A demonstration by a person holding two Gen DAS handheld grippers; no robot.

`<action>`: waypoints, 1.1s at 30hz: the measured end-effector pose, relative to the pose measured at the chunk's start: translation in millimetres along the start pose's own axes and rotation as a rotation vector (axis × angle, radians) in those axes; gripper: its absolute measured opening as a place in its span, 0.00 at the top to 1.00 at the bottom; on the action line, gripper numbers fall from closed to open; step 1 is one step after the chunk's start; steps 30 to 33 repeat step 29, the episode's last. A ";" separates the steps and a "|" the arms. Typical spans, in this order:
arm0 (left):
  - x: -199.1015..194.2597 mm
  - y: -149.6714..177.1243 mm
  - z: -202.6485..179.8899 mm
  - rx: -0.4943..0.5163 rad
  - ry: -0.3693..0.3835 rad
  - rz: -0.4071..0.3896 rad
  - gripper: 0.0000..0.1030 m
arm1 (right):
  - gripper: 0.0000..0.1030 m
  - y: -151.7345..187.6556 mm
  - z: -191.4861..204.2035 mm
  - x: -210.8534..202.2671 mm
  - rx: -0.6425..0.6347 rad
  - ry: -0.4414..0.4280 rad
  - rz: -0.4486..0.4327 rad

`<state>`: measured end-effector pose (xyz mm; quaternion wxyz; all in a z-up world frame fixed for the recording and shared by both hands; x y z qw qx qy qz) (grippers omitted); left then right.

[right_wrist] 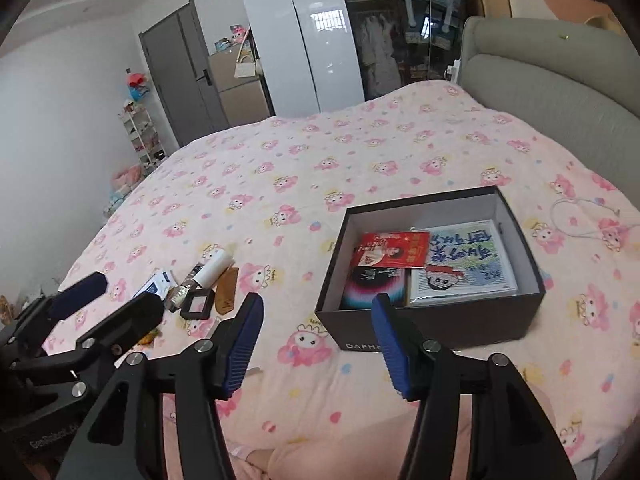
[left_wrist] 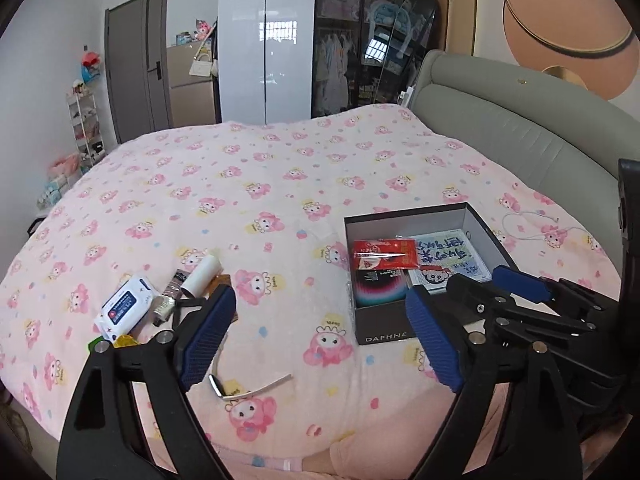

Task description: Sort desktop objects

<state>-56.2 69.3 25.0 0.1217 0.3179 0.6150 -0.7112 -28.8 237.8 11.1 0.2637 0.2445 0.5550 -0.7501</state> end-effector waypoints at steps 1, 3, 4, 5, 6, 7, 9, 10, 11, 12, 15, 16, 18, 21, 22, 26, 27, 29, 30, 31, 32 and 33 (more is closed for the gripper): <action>-2.0 0.6 0.5 -0.007 0.005 0.001 0.12 | 0.47 1.4 4.2 0.6 -0.007 0.004 -0.003; -4.5 2.8 2.1 -0.017 0.006 0.001 0.12 | 0.46 1.1 10.6 8.6 -0.009 0.014 0.000; -5.6 3.9 2.6 -0.020 0.004 0.000 0.12 | 0.46 0.2 13.3 14.1 -0.007 0.019 0.004; -6.1 5.1 3.3 -0.023 0.002 0.001 0.11 | 0.46 0.3 15.1 17.3 -0.006 0.023 0.007; -6.0 6.7 4.6 -0.026 0.002 0.003 0.11 | 0.46 0.6 16.3 18.1 -0.008 0.027 0.011; -5.8 8.0 5.7 -0.028 0.001 0.005 0.09 | 0.46 -1.3 19.1 21.6 -0.006 0.027 0.015; -5.2 10.4 7.6 -0.032 -0.001 0.011 0.07 | 0.46 -3.7 21.7 31.0 -0.005 0.029 0.023; -4.3 11.9 8.7 -0.036 0.003 0.015 0.05 | 0.46 -4.7 22.3 36.3 -0.004 0.029 0.028; -3.0 13.6 9.6 -0.042 0.009 0.020 0.05 | 0.46 -5.7 22.9 41.6 -0.004 0.030 0.033; -2.3 15.1 9.7 -0.049 0.017 0.025 0.05 | 0.46 -6.8 23.1 45.9 -0.005 0.034 0.034; -2.9 19.0 9.0 -0.059 0.036 0.026 0.05 | 0.46 -10.0 21.6 53.1 -0.012 0.057 0.026; -3.6 20.3 8.6 -0.057 0.038 0.022 0.05 | 0.46 -9.3 20.8 52.3 -0.016 0.064 0.026; -3.9 22.2 8.6 -0.053 0.044 0.019 0.03 | 0.46 -7.0 19.6 50.7 -0.029 0.080 0.024; -4.1 23.2 10.1 -0.064 0.055 0.018 0.01 | 0.46 -4.6 20.8 43.7 -0.052 0.107 0.011; -4.4 23.1 10.4 -0.067 0.052 0.015 0.01 | 0.46 -4.2 21.3 41.0 -0.055 0.109 0.006; -3.9 25.7 10.6 -0.073 0.022 0.009 0.01 | 0.45 -2.7 21.8 33.9 -0.059 0.119 -0.007; -3.1 26.7 10.5 -0.074 0.013 0.010 0.01 | 0.45 -2.0 21.9 33.4 -0.068 0.128 -0.016; -1.4 28.5 10.9 -0.080 0.010 0.013 0.01 | 0.45 -0.5 22.0 32.0 -0.087 0.155 -0.031; -1.4 28.5 10.9 -0.080 0.010 0.013 0.01 | 0.45 -0.5 22.0 32.0 -0.087 0.155 -0.031; -1.4 28.5 10.9 -0.080 0.010 0.013 0.01 | 0.45 -0.5 22.0 32.0 -0.087 0.155 -0.031; -1.4 28.5 10.9 -0.080 0.010 0.013 0.01 | 0.45 -0.5 22.0 32.0 -0.087 0.155 -0.031; -1.4 28.5 10.9 -0.080 0.010 0.013 0.01 | 0.45 -0.5 22.0 32.0 -0.087 0.155 -0.031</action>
Point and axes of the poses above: each gripper's, at about its wrist camera, not at the fingertips, and x roughly the way its jaws point, z to its left, y to its underside, the point moved 4 cm from there along x, roughly the way its jaws point, and after that the axes turned 7 degrees about x, right-handed, at the moved point
